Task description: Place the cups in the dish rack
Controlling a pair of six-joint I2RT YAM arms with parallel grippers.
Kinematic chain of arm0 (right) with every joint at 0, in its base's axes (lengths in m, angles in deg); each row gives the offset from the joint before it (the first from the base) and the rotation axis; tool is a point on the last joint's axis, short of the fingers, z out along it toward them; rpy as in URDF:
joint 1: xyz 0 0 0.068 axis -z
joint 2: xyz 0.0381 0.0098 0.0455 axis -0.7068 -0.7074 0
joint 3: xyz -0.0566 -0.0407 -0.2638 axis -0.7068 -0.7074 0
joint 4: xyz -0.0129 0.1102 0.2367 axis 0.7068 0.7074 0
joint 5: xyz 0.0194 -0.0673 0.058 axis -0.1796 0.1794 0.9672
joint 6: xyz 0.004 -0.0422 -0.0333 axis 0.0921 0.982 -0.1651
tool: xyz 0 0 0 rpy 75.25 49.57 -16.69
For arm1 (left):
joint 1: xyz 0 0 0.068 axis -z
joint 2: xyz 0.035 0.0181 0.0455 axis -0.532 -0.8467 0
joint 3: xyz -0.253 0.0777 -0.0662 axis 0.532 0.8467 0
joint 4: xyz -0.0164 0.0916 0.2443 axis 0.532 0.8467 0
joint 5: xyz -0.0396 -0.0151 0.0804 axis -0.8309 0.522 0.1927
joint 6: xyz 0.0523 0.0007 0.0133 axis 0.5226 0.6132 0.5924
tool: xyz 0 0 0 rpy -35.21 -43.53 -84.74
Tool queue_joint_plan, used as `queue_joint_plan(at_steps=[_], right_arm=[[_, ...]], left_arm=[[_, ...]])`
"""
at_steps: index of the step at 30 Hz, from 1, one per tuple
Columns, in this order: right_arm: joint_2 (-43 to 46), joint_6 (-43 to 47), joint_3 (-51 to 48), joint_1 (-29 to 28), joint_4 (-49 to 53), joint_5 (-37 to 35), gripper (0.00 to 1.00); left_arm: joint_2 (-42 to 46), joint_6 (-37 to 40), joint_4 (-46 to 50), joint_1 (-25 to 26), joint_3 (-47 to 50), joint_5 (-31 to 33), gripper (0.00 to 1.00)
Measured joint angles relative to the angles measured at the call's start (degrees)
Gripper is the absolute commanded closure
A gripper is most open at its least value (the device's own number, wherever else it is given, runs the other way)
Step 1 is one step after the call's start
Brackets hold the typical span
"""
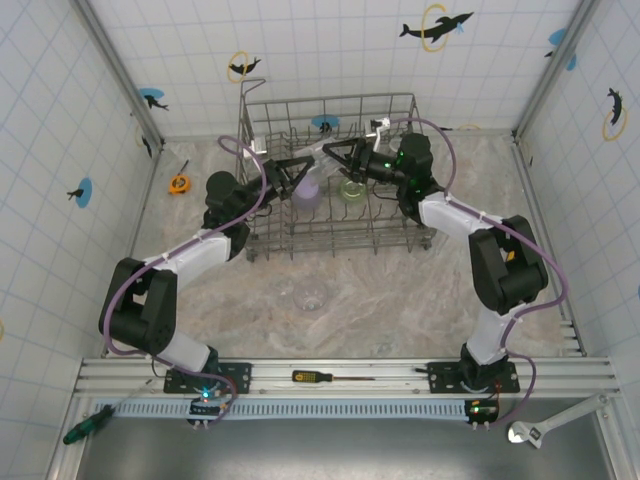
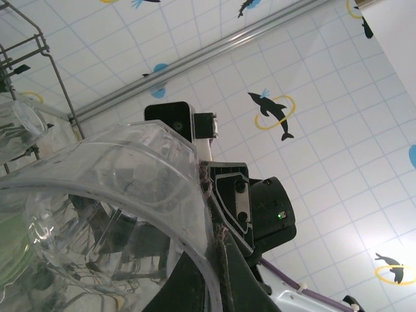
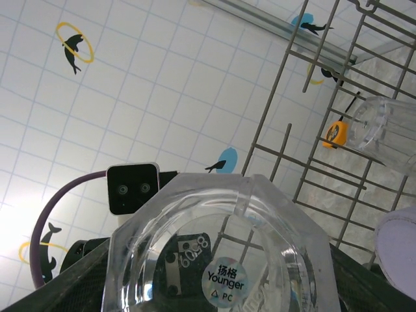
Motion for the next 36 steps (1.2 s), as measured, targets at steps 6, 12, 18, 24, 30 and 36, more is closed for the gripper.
queue_joint_plan(at_steps=[6,12,18,24,30,36], right_arm=[[0.0,1.4,0.0,0.2,0.5,-0.2,0.54],[0.9,6.8,0.0,0.7,5.5,-1.8,0.55],[4.0,15.8,0.0,0.9,14.9,-4.6,0.55],[4.1,21.2,0.2,0.7,22.5,-6.5,0.59],[4.1,30.6,7.8,-1.5,35.6,-11.1,0.59],[4.1,41.3,17.2,-6.5,47.5,-17.0,0.59]], left_arm=[[0.0,3.2,5.3,0.0,-1.4,1.5,0.42],[-0.3,9.9,19.6,0.2,-11.5,5.6,0.17],[-0.2,16.2,31.3,0.2,-16.8,12.3,0.09],[0.8,20.8,38.8,0.2,-18.2,17.2,0.04],[4.2,28.3,49.9,-1.6,-21.7,26.4,0.03],[9.5,34.3,57.6,-5.4,-24.3,35.5,0.03]])
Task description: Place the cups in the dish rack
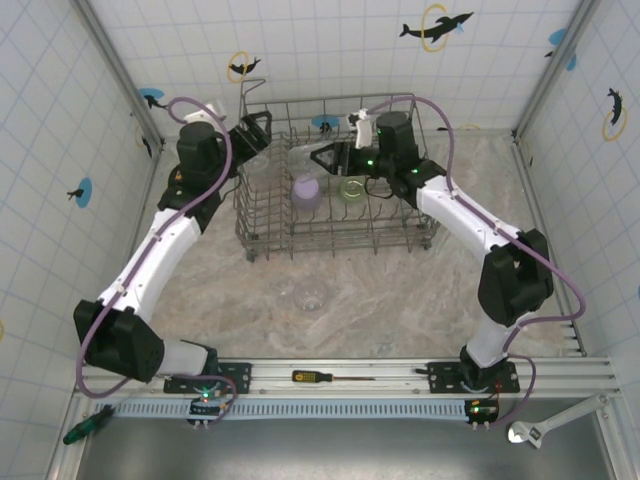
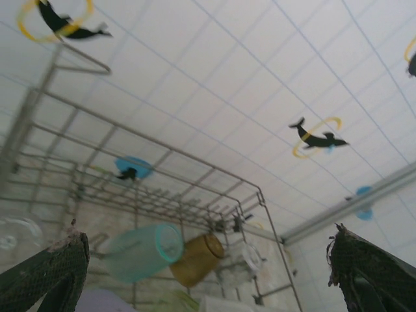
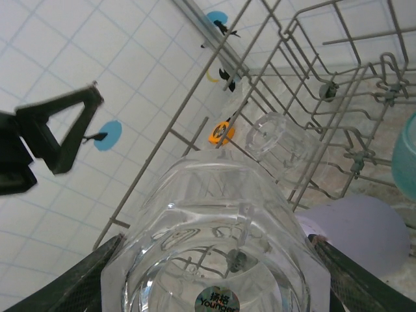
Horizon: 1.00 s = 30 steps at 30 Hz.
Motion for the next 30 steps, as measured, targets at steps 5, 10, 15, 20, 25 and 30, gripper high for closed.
queue_joint_plan(at_steps=[5,10,15,20,25,30], right_arm=[[-1.6,7.3,5.6,-3.9,8.1,-4.9,0.59],[-5.0,13.4,9.7,-7.5,14.5,-8.9,0.59],[-8.3,17.8,13.7,-10.4,19.8,-11.7,0.58],[-10.2,21.5,16.5,-12.7,22.6,-12.8,0.58],[-11.1,24.5,17.0,-14.4,23.6,-13.1,0.57],[-13.5,26.0,17.0,-15.2,23.7,-12.4,0.57]], left_arm=[[1.6,2.5,4.8,-5.0,-0.3,4.4,0.03],[2.1,2.8,7.3,-9.5,1.3,5.3,0.03],[2.1,2.8,7.8,-12.8,5.4,4.9,0.03],[0.8,2.5,8.0,-16.4,8.1,1.2,0.03],[-0.4,3.0,7.6,-18.1,10.2,0.1,0.03],[-0.5,4.7,6.6,-19.7,13.8,-0.1,0.03]])
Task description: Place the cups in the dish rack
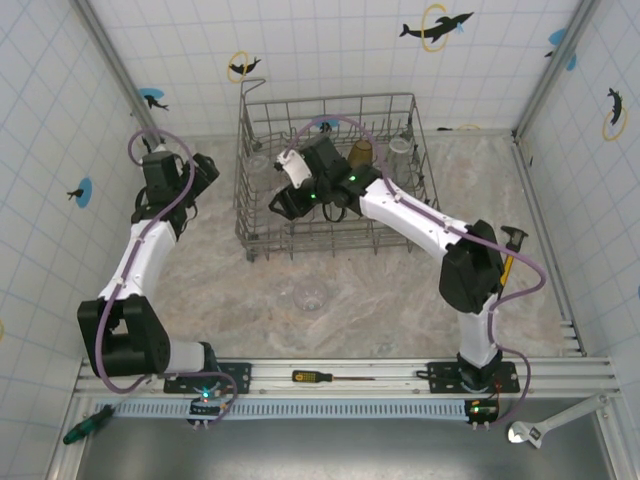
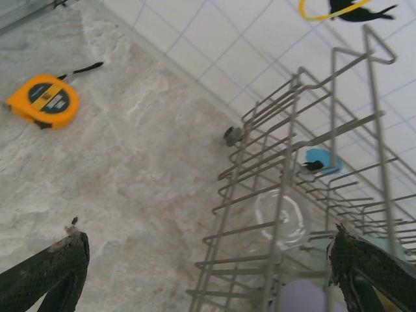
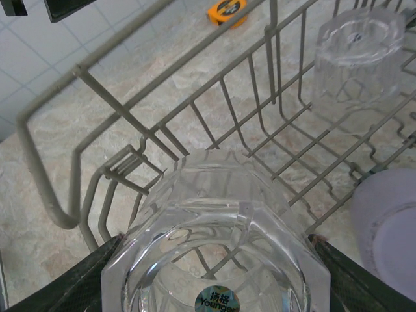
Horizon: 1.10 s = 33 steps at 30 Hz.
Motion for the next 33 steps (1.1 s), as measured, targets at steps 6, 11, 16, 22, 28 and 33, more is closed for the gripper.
queue_joint_plan(at_steps=[6,11,16,22,28,33], right_arm=[[-2.9,0.3,0.9,0.0,0.0,1.3,0.56],[-4.9,0.2,2.8,-0.5,0.0,1.8,0.56],[-5.5,0.2,3.3,-1.6,-0.6,1.8,0.55],[-7.8,0.2,3.9,-2.6,-1.1,1.8,0.55],[-9.1,0.2,4.3,-2.7,-1.2,1.7,0.54],[-10.3,0.8,6.4,-3.1,0.9,0.5,0.48]], left_arm=[[-1.4,2.9,-0.5,-1.6,2.8,0.0,0.03],[-1.5,4.0,-1.5,-4.0,4.1,-2.6,0.03],[-1.4,3.9,-1.9,-6.1,7.2,-3.8,0.03],[-0.4,4.0,-2.0,-6.2,7.8,-4.3,0.03],[0.2,3.9,-2.4,-6.2,7.8,-4.4,0.03],[0.2,3.8,-2.4,-6.2,7.8,-4.9,0.03]])
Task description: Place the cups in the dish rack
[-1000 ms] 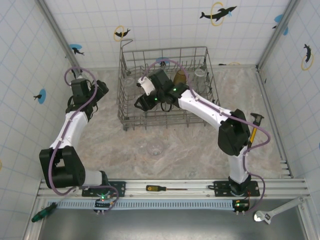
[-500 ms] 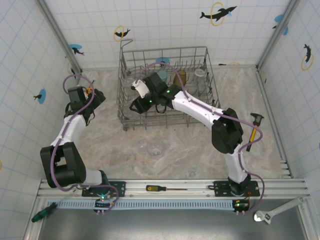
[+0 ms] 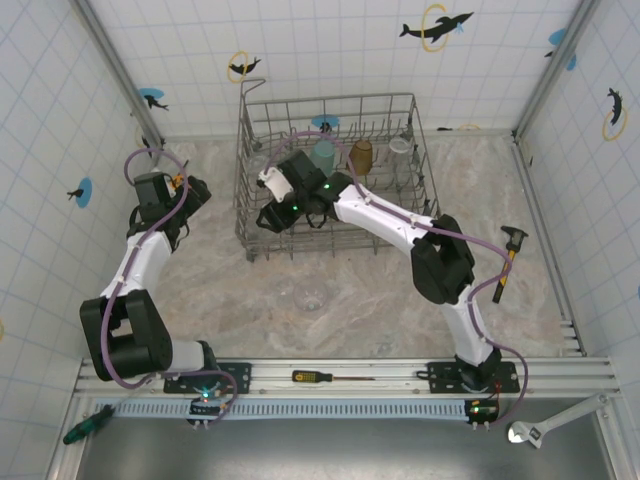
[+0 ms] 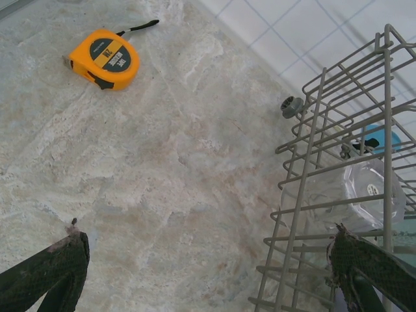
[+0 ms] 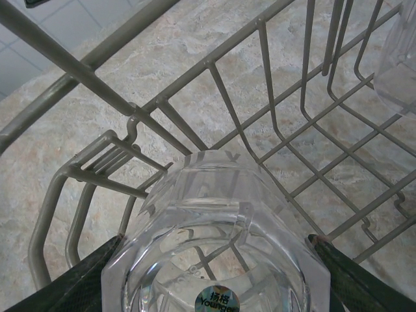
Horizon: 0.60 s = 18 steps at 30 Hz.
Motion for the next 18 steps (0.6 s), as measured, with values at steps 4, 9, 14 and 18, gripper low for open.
queue_joint_plan(at_steps=[4,9,14,18], right_arm=[[-0.7,0.9,0.8,-0.5,1.2,-1.6,0.40],[-1.4,1.2,1.0,-1.1,1.5,-3.1,0.24],[-1.5,1.3,1.5,-1.3,1.5,-3.7,0.13],[-1.6,0.6,2.4,-1.3,2.4,-3.9,0.11]], left_arm=[[0.0,0.0,0.0,0.0,0.1,-0.3,0.03],[0.0,0.0,0.0,0.0,0.1,-0.4,0.03],[0.0,0.0,0.0,0.0,0.1,-0.5,0.03],[0.0,0.0,0.0,0.0,0.2,-0.5,0.03]])
